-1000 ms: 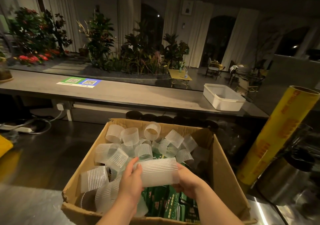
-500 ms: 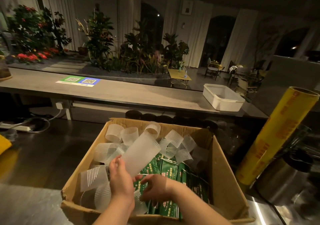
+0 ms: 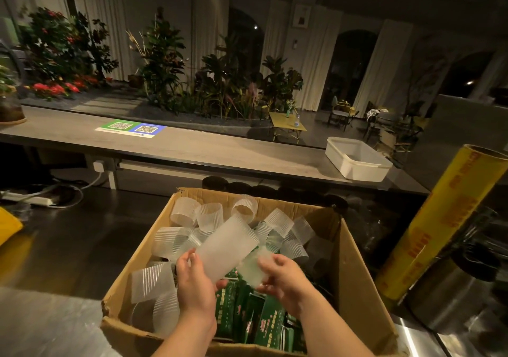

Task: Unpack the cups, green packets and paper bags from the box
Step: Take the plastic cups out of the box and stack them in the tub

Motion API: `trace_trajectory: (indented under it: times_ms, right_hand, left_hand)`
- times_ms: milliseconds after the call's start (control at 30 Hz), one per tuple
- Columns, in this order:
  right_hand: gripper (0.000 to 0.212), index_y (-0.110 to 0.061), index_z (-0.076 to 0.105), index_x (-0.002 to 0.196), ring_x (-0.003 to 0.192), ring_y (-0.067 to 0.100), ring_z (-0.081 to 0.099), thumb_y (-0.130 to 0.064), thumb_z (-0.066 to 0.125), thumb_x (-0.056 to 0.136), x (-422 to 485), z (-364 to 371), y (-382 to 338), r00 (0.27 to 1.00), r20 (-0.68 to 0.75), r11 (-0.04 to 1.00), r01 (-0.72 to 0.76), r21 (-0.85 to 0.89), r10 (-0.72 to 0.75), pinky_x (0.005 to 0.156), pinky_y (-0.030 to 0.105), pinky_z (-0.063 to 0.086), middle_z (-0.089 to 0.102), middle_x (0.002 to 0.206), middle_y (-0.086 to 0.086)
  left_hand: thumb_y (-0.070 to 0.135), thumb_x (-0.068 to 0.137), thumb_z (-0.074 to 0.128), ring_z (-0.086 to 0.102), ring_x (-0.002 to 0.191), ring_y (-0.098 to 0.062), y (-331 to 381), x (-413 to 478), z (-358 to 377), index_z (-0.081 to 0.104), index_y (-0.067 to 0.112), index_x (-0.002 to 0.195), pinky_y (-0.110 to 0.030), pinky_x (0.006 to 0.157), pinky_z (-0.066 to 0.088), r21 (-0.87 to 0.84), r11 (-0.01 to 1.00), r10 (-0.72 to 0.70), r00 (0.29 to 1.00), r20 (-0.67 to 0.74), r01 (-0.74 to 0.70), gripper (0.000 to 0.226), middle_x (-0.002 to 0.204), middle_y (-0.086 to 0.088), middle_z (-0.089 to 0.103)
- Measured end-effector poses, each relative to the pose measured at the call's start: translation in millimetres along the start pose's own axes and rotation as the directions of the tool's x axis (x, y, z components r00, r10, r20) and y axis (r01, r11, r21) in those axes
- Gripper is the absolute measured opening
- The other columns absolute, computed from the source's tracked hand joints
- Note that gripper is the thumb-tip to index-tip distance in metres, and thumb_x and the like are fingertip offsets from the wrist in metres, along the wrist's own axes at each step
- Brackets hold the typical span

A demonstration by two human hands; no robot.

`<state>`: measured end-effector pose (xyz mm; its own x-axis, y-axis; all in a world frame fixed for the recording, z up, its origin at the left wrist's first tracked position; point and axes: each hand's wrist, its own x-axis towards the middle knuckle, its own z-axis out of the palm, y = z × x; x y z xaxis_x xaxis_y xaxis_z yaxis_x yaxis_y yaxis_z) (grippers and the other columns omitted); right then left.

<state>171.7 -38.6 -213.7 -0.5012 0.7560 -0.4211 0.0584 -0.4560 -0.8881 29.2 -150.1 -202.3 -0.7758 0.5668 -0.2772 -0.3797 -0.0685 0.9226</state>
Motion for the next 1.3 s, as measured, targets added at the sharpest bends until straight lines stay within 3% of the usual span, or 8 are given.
trace_trajectory:
  times_ms: [100,267,600,733,967,1100,1200,1300]
  right_hand:
    - [0.052,-0.001,0.056,0.124,0.106,0.039,0.067,-0.032,0.076,0.087,-1,-6,-7,0.985,-0.143,0.888,-0.022,0.459,0.098,0.056,0.033,0.062,0.063,0.121,0.026]
    - [0.079,-0.012,0.050,0.139,0.084,0.025,0.059,-0.050,0.073,0.075,1,-18,-9,0.998,-0.058,0.598,0.059,0.800,-0.021,0.076,0.040,0.058,0.062,0.096,0.015]
    - [0.066,-0.023,0.063,0.133,0.129,0.030,0.053,-0.062,0.059,0.081,-2,5,-4,0.973,-0.034,0.946,0.230,0.231,-0.228,0.107,0.050,0.040,0.069,0.131,0.001]
    - [0.075,-0.030,0.049,0.147,0.132,0.016,0.050,-0.063,0.069,0.082,-4,12,0,0.963,0.000,0.963,0.268,-0.036,-0.268,0.096,0.039,0.045,0.057,0.144,-0.010]
    - [0.072,-0.041,0.063,0.136,0.139,0.023,0.042,-0.076,0.065,0.073,-10,14,-2,0.958,0.079,0.961,0.271,0.055,-0.274,0.106,0.048,0.043,0.053,0.148,-0.008]
    - [0.047,-0.032,0.058,0.136,0.125,0.031,0.057,-0.058,0.047,0.098,-5,7,-6,0.974,-0.051,0.883,0.223,0.412,-0.222,0.101,0.052,0.047,0.066,0.133,0.003]
    - [0.020,-0.017,0.065,0.115,0.096,0.024,0.065,-0.031,0.055,0.103,-3,11,-4,0.973,-0.160,0.980,0.148,-0.134,-0.169,0.077,0.034,0.052,0.069,0.113,0.011]
    - [0.013,-0.019,0.069,0.104,0.084,0.015,0.065,-0.025,0.059,0.101,2,28,6,0.993,0.055,0.812,0.113,-0.573,-0.100,0.067,0.025,0.050,0.072,0.107,0.008]
  left_hand:
    - [0.040,0.111,0.035,0.061,0.105,-0.040,0,-2,-1,0.045,0.028,0.133,-0.035,0.062,0.051,0.046,0.999,0.010,1.000,-0.019,-0.009,0.027,0.123,-0.012,0.051]
    - [0.036,0.111,0.037,0.057,0.102,-0.034,-3,-1,1,0.046,0.026,0.132,-0.039,0.066,0.052,0.118,0.993,-0.002,1.000,0.017,0.000,0.025,0.120,-0.010,0.047]
    - [0.044,0.110,0.035,0.057,0.099,-0.036,-6,-1,5,0.044,0.022,0.133,-0.036,0.060,0.051,0.224,0.974,-0.068,0.993,0.097,0.044,0.033,0.115,-0.009,0.046]
    - [0.043,0.110,0.034,0.056,0.100,-0.037,-7,0,5,0.044,0.022,0.133,-0.037,0.059,0.053,0.189,0.980,-0.080,0.993,0.085,0.063,0.033,0.115,-0.009,0.046]
    - [0.043,0.110,0.035,0.059,0.096,-0.036,-7,1,3,0.046,0.023,0.132,-0.050,0.077,0.059,0.169,0.984,-0.068,0.995,0.068,0.055,0.031,0.114,-0.010,0.047]
    - [0.043,0.110,0.037,0.060,0.099,-0.037,-3,-2,2,0.046,0.022,0.131,-0.047,0.070,0.060,0.079,0.996,-0.051,0.996,0.070,0.045,0.031,0.118,-0.011,0.051]
    - [0.042,0.110,0.037,0.061,0.099,-0.038,7,-5,-1,0.046,0.022,0.131,-0.032,0.055,0.051,-0.011,1.000,-0.001,0.996,0.088,0.002,0.030,0.121,-0.013,0.053]
    - [0.040,0.110,0.037,0.060,0.104,-0.038,20,-4,-5,0.047,0.023,0.134,-0.039,0.067,0.057,-0.087,0.994,0.070,0.988,0.135,-0.058,0.031,0.125,-0.010,0.052]
